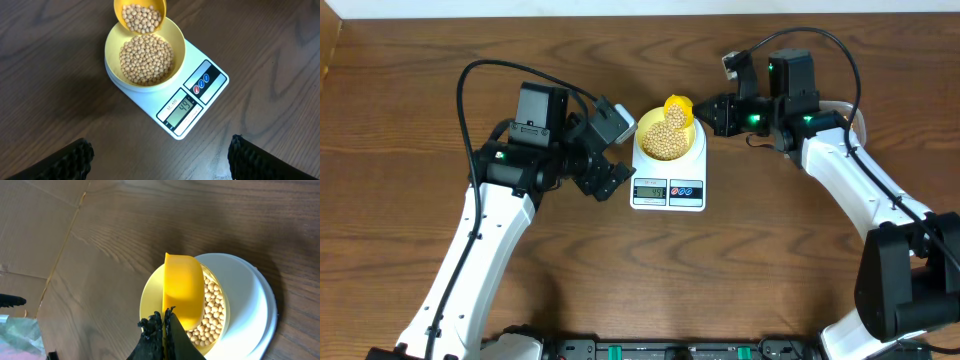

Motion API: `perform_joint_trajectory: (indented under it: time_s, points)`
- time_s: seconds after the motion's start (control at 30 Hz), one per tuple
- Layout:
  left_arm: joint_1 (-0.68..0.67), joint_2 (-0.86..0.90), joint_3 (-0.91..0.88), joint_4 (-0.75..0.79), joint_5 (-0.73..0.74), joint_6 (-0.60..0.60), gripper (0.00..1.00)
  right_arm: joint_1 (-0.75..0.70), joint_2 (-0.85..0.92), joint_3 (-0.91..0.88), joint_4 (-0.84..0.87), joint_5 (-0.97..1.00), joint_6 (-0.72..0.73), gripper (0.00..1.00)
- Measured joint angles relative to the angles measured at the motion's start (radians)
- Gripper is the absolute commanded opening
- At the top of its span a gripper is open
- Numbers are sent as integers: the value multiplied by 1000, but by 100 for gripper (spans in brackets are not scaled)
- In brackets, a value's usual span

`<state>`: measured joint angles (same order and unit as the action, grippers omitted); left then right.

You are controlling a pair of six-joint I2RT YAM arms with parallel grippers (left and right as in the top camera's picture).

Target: Scoop item into bowl and weigh 50g on scale

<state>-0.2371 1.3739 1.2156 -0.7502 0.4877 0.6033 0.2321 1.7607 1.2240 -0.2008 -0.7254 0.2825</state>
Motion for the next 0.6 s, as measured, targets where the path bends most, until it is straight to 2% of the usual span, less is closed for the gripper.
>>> perform_joint_trajectory:
  time_s: [0.6]
  points:
    - [0,0,0,0,0,0,88,0,0,0,45,0,3,1]
